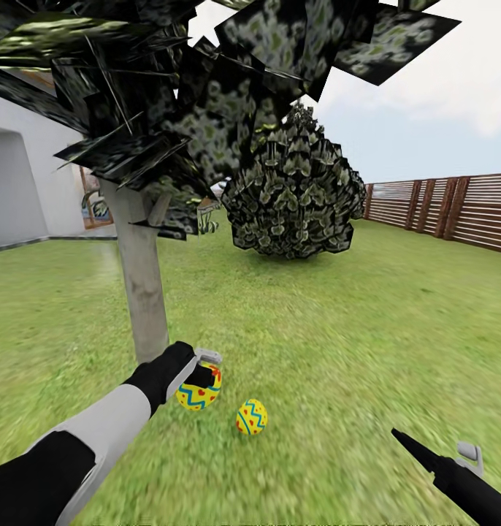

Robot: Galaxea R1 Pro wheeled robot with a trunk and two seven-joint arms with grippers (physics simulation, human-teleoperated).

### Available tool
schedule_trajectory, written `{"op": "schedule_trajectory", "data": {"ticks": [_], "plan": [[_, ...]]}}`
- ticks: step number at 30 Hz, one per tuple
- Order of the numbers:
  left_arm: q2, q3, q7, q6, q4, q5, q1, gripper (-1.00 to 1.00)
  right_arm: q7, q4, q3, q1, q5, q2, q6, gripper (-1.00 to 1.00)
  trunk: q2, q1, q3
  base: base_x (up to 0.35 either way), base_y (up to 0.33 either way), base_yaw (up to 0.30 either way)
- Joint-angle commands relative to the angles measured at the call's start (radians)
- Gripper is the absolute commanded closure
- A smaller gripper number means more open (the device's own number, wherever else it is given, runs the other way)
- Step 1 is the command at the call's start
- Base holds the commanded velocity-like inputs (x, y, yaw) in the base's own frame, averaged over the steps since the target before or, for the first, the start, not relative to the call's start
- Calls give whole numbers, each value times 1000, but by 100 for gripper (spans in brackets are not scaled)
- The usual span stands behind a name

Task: Take the three Easter eggs out of the wicker basket on the lawn in the garden, then place them on the lawn next to a single tree (choose any tree) so that all three eggs are next to the same tree and none are left in the basket.

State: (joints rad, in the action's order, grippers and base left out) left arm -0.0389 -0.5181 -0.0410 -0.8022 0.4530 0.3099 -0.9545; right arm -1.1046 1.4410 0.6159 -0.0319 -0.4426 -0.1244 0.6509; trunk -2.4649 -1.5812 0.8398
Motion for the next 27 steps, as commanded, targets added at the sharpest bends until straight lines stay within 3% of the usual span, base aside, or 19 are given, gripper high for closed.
{"op": "schedule_trajectory", "data": {"ticks": [1, 7, 27], "plan": [[0, -6, -3, 2, -10, 8, -1, 100, 1, 0, 0, 0, -6, 0, 7, -100, -8, -4, 4, 0, 0, 0], [-2, -5, -3, 39, -76, 7, -1, 100, 3, -3, 1, 0, -4, 0, 7, -100, -36, -20, 24, 0, 0, 0], [1, -3, 2, 33, -77, 11, -1, 100, 6, -8, 1, 0, -1, -1, 7, -100, -40, -29, 102, 0, 0, 0]]}}
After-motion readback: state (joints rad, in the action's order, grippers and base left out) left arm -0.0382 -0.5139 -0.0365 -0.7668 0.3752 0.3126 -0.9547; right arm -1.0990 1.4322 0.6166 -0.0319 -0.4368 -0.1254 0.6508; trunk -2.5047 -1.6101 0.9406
